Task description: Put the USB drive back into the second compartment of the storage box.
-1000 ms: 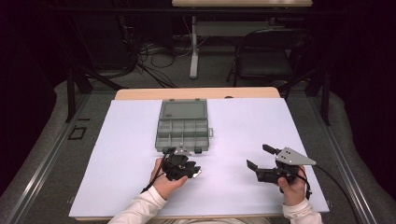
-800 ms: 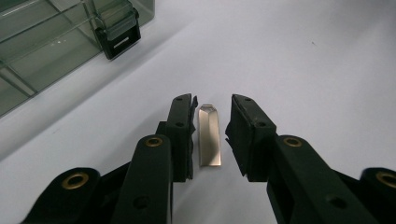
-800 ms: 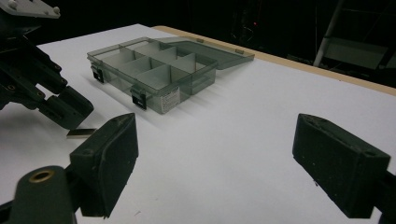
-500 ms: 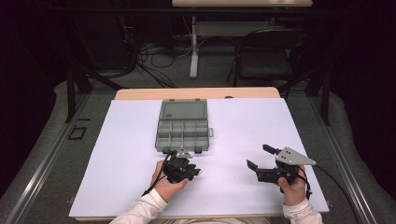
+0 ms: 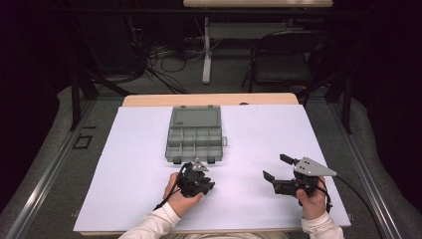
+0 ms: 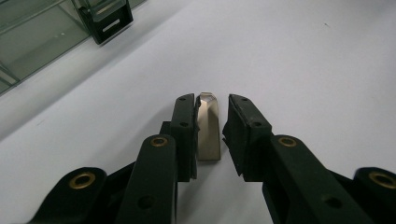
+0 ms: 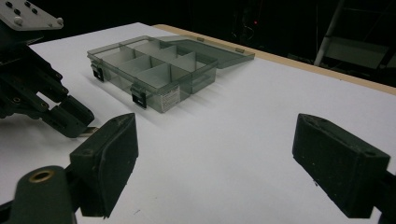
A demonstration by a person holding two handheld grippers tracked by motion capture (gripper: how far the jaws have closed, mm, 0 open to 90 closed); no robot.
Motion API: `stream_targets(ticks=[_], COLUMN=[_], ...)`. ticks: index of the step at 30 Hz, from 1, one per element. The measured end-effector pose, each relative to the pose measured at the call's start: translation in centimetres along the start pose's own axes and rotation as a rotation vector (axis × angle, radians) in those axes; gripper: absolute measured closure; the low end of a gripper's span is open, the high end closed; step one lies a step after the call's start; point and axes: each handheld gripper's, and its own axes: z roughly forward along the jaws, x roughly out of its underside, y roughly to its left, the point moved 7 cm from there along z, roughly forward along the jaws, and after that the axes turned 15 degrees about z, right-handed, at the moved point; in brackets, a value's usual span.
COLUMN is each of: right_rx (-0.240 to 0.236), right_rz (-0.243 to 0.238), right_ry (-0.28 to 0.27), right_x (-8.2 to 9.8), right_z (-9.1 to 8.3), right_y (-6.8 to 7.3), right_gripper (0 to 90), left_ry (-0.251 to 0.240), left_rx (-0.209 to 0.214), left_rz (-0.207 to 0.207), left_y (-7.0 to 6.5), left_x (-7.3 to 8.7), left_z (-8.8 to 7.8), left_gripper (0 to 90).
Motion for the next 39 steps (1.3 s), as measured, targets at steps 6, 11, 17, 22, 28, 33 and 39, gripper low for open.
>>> stream_targets(ticks=[6,11,17,22,28,33,39], right_rx=[0.000,0.003,0.008,0.009,0.010,0.010,0.012], right_rz=[0.000,-0.003,-0.001,-0.002,-0.002,-0.003,-0.005], right_ry=[0.000,0.002,0.013,0.012,0.013,0.013,0.014], right_x=[0.02,0.06,0.14,0.14,0.14,0.15,0.16], right_z=[0.06,0.11,0.09,0.08,0.10,0.10,0.14], right_y=[0.00,-0.03,-0.11,-0.12,-0.13,-0.13,-0.17], right_gripper=[14.1,14.1,14.1,14.1,14.1,14.1,14.2], left_ry=[0.006,0.007,0.015,0.018,0.019,0.020,0.018], left_rx=[-0.006,-0.013,-0.035,-0.044,-0.050,-0.049,-0.039], left_rz=[0.005,0.012,0.034,0.047,0.050,0.049,0.041], left_y=[0.04,0.00,-0.16,-0.24,-0.29,-0.27,-0.20], left_x=[0.05,0.05,0.06,0.06,0.05,0.05,0.04], left_z=[0.06,0.08,0.11,0.13,0.15,0.14,0.11], left_gripper=[74.4,74.6,77.0,78.4,78.8,79.0,79.0])
